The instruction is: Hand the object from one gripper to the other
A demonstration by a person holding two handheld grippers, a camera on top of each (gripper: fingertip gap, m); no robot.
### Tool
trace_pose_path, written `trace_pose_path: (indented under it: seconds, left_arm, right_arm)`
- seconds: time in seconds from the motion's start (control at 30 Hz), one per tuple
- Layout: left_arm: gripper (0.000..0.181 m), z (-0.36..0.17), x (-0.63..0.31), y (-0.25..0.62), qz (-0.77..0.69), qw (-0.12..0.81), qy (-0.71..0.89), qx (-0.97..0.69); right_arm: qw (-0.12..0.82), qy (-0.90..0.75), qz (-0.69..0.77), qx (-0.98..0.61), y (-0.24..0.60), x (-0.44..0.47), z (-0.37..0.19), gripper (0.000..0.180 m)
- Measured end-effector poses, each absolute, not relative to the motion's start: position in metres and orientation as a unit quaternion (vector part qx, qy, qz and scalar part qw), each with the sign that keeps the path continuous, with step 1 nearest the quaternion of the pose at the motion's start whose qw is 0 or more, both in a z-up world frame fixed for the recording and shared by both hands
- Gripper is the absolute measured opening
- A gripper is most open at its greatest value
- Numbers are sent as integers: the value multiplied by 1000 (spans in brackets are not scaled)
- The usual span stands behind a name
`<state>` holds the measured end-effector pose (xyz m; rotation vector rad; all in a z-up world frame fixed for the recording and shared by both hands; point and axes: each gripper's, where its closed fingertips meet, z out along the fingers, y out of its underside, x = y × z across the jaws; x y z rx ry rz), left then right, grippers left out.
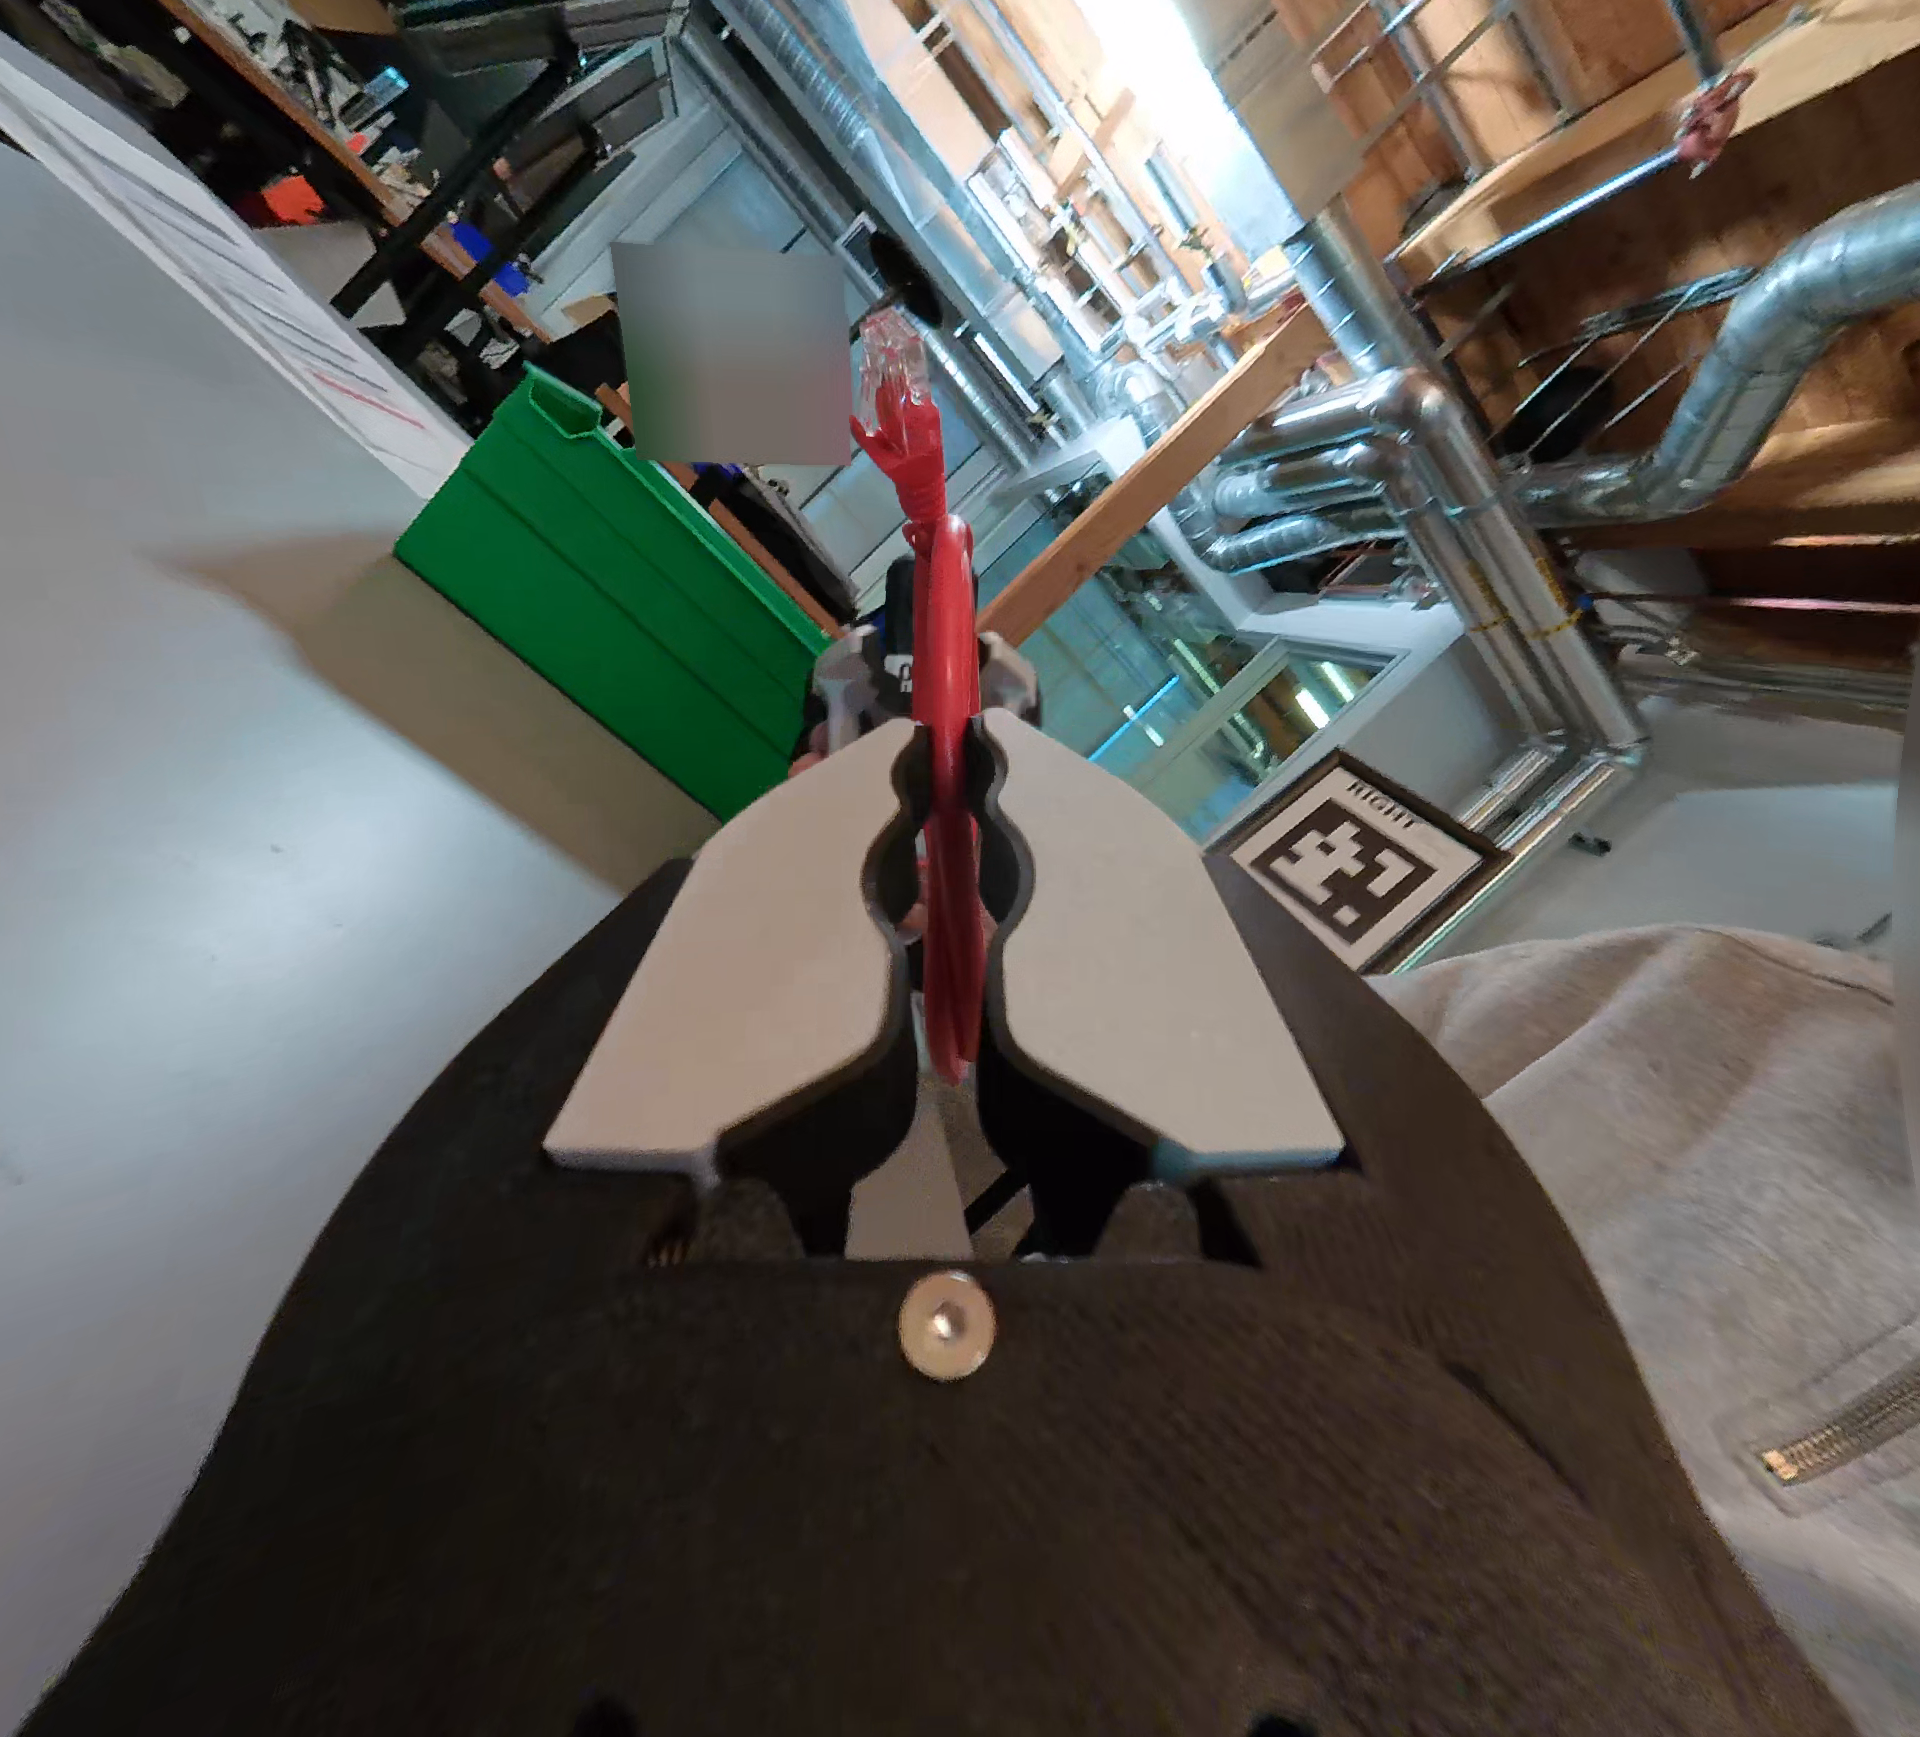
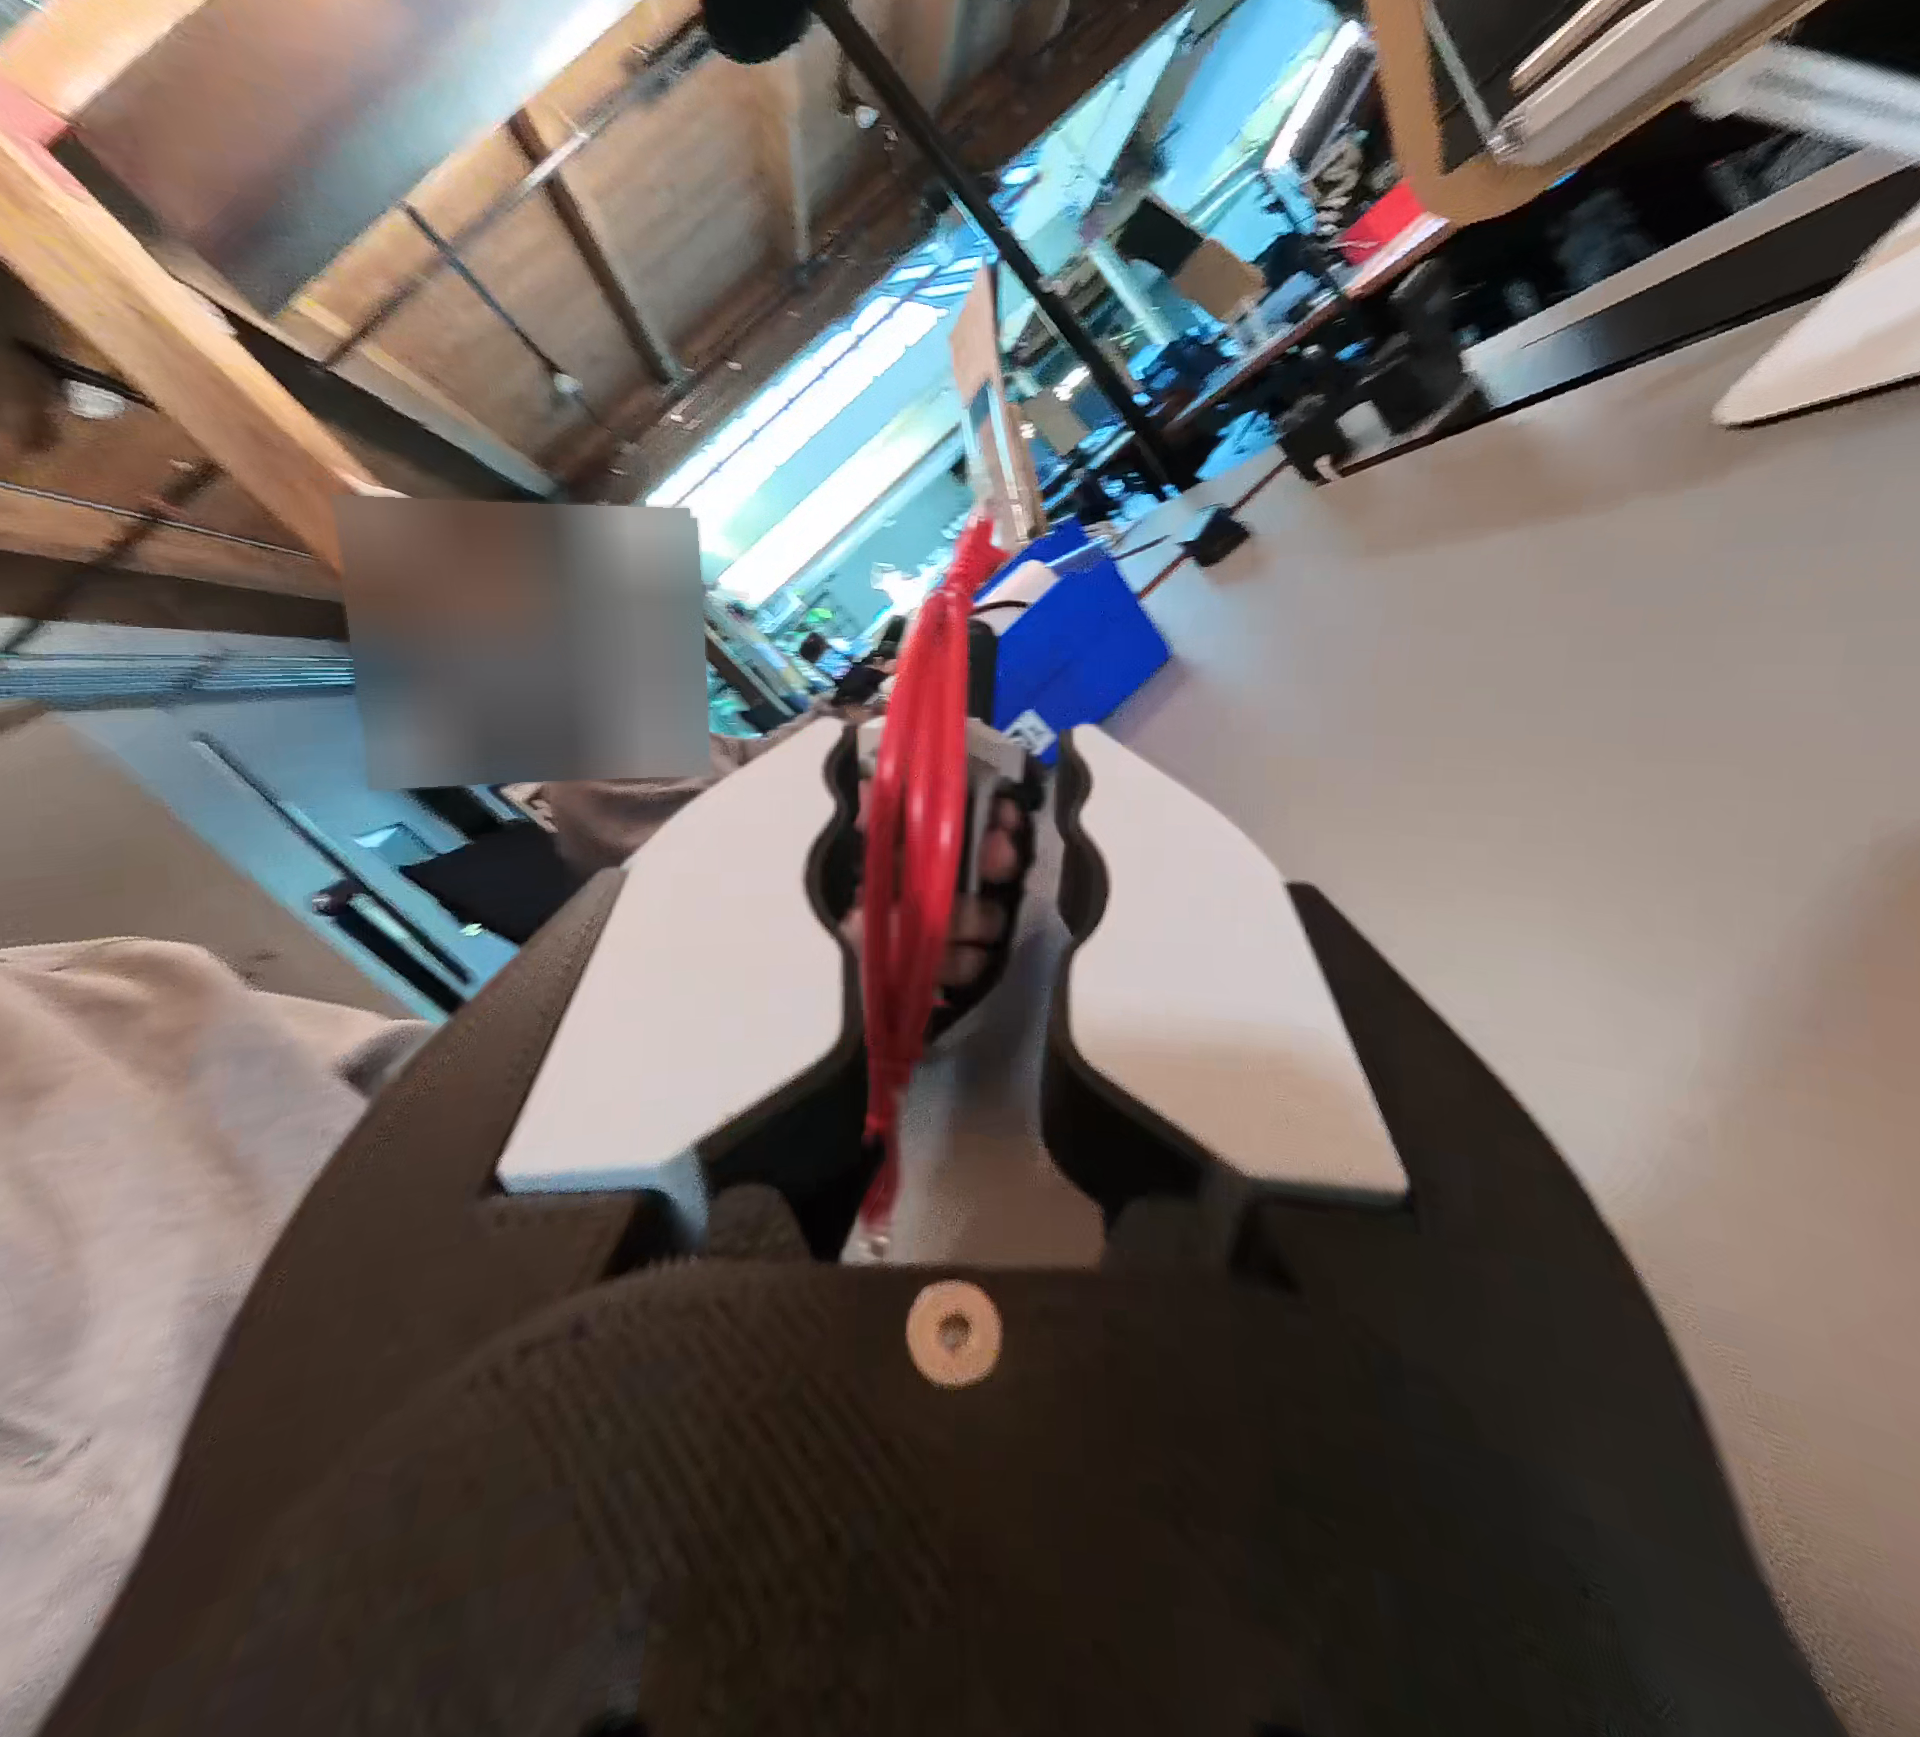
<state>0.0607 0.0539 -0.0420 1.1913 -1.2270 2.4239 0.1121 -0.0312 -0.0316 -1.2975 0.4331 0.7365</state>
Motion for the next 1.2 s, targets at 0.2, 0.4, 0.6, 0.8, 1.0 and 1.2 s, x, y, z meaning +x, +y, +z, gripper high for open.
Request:
trace_pose_path:
  seconds: [0.2,0.4,0.6,0.8,1.0,1.2]
  left_arm:
    - [6,-49,60,42,787,60,-466,399]
    - [8,-43,61,53,811,62,-428,395]
    - [47,-41,68,60,826,62,-384,408]
    - [63,-49,68,47,817,109,-391,410]
    - [58,-62,53,8,778,189,-459,384]
    - [37,-78,57,0,749,164,-495,409]
  right_arm:
    - [647,161,342,-662,-17,86,-53,20]
    - [629,137,314,-698,-12,76,-55,18]
    - [658,171,350,-645,-21,90,-42,17]
    - [694,213,360,-586,-33,112,-32,17]
    - [711,216,307,-595,-35,118,-29,17]
    - [719,210,286,-597,-37,118,-27,17]
